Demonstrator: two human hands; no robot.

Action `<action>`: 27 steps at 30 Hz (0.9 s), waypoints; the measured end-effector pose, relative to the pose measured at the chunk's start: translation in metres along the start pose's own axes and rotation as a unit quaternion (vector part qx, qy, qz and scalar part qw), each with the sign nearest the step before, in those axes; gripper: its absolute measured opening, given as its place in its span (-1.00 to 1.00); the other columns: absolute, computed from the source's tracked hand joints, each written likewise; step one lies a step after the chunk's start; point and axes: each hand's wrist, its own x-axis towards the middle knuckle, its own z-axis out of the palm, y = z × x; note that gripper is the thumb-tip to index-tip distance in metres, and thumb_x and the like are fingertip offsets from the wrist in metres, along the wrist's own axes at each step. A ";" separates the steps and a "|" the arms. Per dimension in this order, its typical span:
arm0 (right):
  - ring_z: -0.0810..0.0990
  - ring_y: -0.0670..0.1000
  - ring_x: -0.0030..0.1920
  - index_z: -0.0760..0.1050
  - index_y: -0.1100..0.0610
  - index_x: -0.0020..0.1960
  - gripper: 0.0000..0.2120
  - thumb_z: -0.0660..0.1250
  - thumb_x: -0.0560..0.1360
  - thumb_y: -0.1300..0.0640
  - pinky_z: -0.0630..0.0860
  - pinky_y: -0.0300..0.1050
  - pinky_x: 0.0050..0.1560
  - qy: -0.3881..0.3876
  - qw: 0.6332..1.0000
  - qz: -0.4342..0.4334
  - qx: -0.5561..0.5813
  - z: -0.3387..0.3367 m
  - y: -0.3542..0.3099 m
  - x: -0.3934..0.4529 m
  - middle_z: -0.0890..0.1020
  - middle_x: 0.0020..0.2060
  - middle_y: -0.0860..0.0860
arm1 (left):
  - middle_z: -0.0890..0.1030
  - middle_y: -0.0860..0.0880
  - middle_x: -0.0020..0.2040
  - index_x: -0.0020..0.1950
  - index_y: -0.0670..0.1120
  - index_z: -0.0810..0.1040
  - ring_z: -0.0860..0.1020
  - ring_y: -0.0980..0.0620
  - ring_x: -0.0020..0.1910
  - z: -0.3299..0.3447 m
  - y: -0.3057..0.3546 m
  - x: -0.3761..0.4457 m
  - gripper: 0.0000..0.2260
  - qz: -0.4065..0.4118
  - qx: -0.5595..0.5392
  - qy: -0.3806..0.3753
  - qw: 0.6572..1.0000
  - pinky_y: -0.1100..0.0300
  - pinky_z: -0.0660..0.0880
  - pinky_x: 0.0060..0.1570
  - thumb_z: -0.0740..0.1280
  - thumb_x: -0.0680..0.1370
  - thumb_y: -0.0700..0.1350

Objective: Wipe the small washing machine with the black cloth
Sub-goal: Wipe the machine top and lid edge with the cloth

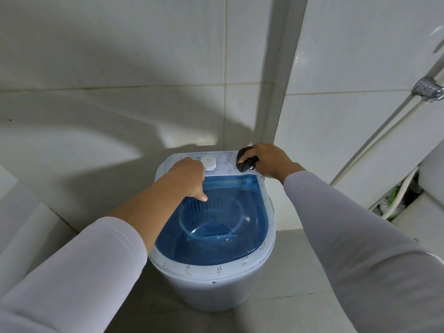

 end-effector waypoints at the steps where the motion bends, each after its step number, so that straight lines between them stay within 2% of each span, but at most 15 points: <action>1: 0.52 0.14 0.18 0.61 -0.08 0.11 -0.51 0.17 0.42 0.40 0.49 -0.04 0.17 0.010 1.000 0.003 0.007 0.001 0.000 -0.001 0.56 0.21 0.03 | 0.54 0.00 0.02 0.06 -0.05 0.58 0.47 0.04 0.00 0.001 -0.001 0.002 -0.64 -0.001 0.001 0.000 1.000 0.17 0.47 0.07 0.46 0.38 0.13; 2: 0.53 0.14 0.17 0.62 -0.07 0.10 -0.52 0.17 0.42 0.40 0.49 -0.04 0.17 0.019 1.000 0.005 0.013 0.001 -0.001 -0.002 0.57 0.20 0.04 | 0.49 0.01 -0.04 -0.13 0.02 0.50 0.43 0.04 -0.04 0.002 -0.001 0.002 -0.75 0.000 0.000 0.007 1.000 0.19 0.44 0.01 0.46 0.38 0.13; 3: 0.53 0.15 0.16 0.62 -0.06 0.10 -0.52 0.17 0.41 0.40 0.49 -0.04 0.17 0.026 0.999 0.009 0.019 0.003 -0.002 -0.003 0.58 0.19 0.04 | 0.45 0.01 -0.06 -0.27 0.05 0.37 0.40 0.04 -0.07 0.002 -0.001 0.002 -0.70 -0.005 -0.003 0.015 1.000 0.20 0.42 -0.04 0.46 0.38 0.14; 5: 0.54 0.16 0.15 0.62 -0.06 0.11 -0.51 0.17 0.40 0.40 0.50 -0.03 0.18 0.036 0.998 0.021 0.036 0.005 -0.004 -0.004 0.60 0.18 0.05 | 0.43 0.02 -0.07 -0.36 0.05 0.21 0.38 0.05 -0.07 0.001 -0.001 0.001 -0.58 -0.010 0.010 0.012 1.000 0.21 0.39 -0.06 0.45 0.39 0.14; 9: 0.56 0.20 0.12 0.55 -0.04 0.22 -0.55 0.17 0.46 0.34 0.52 -0.02 0.17 0.066 0.995 0.061 0.047 0.010 -0.001 -0.011 0.63 0.16 0.11 | 0.48 0.01 -0.09 -0.18 -0.03 0.41 0.42 0.04 -0.08 -0.001 0.002 -0.001 -0.69 -0.007 0.014 0.003 1.000 0.19 0.42 -0.08 0.43 0.40 0.14; 11: 0.57 0.23 0.10 0.51 -0.01 0.27 -0.59 0.18 0.50 0.29 0.52 0.00 0.12 0.068 0.994 0.081 0.039 0.012 0.003 -0.016 0.63 0.14 0.16 | 0.48 0.02 -0.07 -0.15 0.00 0.40 0.44 0.04 -0.06 -0.002 0.002 0.000 -0.69 -0.002 0.017 -0.004 1.000 0.18 0.47 0.03 0.45 0.39 0.14; 13: 0.57 0.24 0.08 0.50 0.01 0.28 -0.63 0.18 0.52 0.22 0.52 0.00 0.07 0.058 0.993 0.094 0.030 0.013 0.006 -0.019 0.63 0.11 0.19 | 0.55 -0.01 0.01 -0.07 -0.03 0.51 0.51 0.03 0.02 -0.002 0.002 0.000 -0.70 -0.002 0.014 -0.007 1.000 0.16 0.48 0.12 0.46 0.38 0.13; 15: 0.58 0.24 0.04 0.49 0.04 0.27 -0.66 0.17 0.52 0.18 0.51 -0.02 -0.02 0.042 0.993 0.103 0.026 0.013 0.006 -0.020 0.63 0.07 0.20 | 0.60 -0.04 0.18 0.21 -0.10 0.56 0.54 -0.02 0.18 -0.003 0.003 -0.002 -0.52 -0.007 0.007 -0.004 1.000 0.13 0.50 0.19 0.47 0.39 0.11; 16: 0.58 0.23 0.02 0.49 0.05 0.26 -0.67 0.16 0.52 0.17 0.49 -0.04 -0.07 0.034 0.993 0.106 0.023 0.013 0.006 -0.021 0.63 0.05 0.21 | 0.59 -0.05 0.21 0.27 -0.11 0.54 0.54 -0.03 0.21 -0.004 0.004 -0.004 -0.48 -0.012 0.003 -0.004 1.000 0.12 0.49 0.20 0.47 0.39 0.10; 19: 0.57 0.23 -0.01 0.46 0.07 0.22 -0.70 0.15 0.52 0.18 0.43 -0.07 -0.13 0.011 0.994 0.106 -0.006 0.012 0.005 -0.024 0.61 0.03 0.21 | 0.59 -0.04 0.15 0.16 -0.10 0.56 0.54 0.01 0.15 -0.004 0.002 -0.005 -0.57 -0.013 -0.008 -0.001 1.000 0.15 0.48 0.19 0.46 0.39 0.11; 22: 0.56 0.23 -0.03 0.40 0.09 0.18 -0.74 0.17 0.50 0.17 0.41 -0.07 -0.14 -0.011 0.995 0.087 -0.043 0.006 0.004 -0.026 0.61 0.01 0.21 | 0.58 -0.03 0.18 0.31 -0.11 0.52 0.52 0.00 0.18 -0.002 0.001 -0.007 -0.46 -0.015 -0.027 0.004 1.000 0.14 0.48 0.22 0.46 0.40 0.10; 25: 0.57 0.21 -0.03 0.36 0.01 0.23 -0.68 0.19 0.48 0.17 0.46 -0.02 -0.09 -0.009 0.996 0.053 -0.073 0.001 -0.004 -0.023 0.61 0.02 0.16 | 0.57 -0.04 0.22 0.30 -0.12 0.52 0.51 -0.01 0.19 0.001 -0.001 -0.007 -0.46 -0.007 -0.026 0.017 0.999 0.13 0.47 0.21 0.45 0.40 0.11; 27: 0.57 0.21 0.01 0.37 -0.07 0.28 -0.62 0.19 0.49 0.16 0.49 0.01 -0.02 -0.002 0.995 0.032 -0.100 0.002 -0.012 -0.020 0.58 0.06 0.14 | 0.56 -0.07 0.25 0.31 -0.11 0.52 0.49 0.02 0.13 0.003 -0.002 -0.006 -0.46 -0.005 -0.023 0.022 0.999 0.13 0.47 0.19 0.45 0.41 0.11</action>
